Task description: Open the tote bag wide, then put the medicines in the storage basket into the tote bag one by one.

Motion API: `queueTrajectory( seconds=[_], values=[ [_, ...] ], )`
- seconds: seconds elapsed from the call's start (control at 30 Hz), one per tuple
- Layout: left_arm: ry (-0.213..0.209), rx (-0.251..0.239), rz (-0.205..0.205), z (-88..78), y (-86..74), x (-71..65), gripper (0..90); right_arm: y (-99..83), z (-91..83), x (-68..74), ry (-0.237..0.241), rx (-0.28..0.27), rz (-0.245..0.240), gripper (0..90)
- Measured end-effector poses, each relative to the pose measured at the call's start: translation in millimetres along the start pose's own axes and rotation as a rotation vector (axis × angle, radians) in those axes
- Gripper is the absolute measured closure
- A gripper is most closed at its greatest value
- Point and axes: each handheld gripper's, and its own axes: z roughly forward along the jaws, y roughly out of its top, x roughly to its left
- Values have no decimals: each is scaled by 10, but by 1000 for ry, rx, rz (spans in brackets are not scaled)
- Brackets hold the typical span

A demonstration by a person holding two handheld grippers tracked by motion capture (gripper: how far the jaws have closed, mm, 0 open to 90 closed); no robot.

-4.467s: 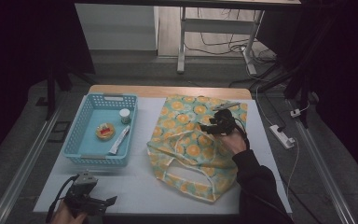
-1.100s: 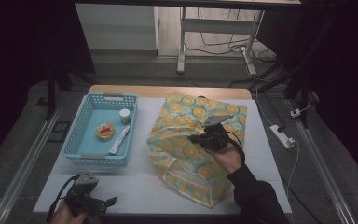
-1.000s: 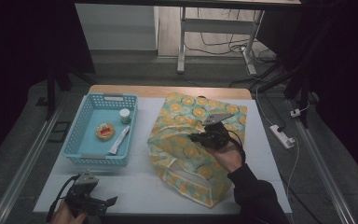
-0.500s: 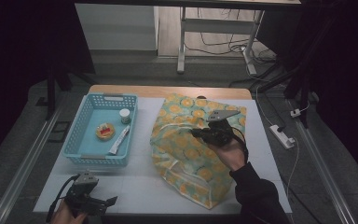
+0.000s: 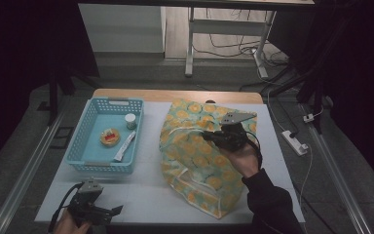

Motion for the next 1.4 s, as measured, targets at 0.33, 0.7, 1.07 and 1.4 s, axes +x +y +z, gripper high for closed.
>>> queueTrajectory(
  seconds=[0.33, 0.7, 1.07, 1.4],
  values=[
    [16, -24, 0, -24, -12, -7, 0, -17, 12, -20, 1, 3, 5, 900],
    [-67, -78, -48, -78, -41, 83, 4, -23, 14, -9, 5, 5, -1, 900],
    [-181, -192, -82, -173, -50, 156, 0, -43, 27, -12, 11, 5, 4, 900],
    [-127, -211, -64, -267, 40, 115, 2, -51, 14, -37, 16, -2, 24, 900]
  ],
)
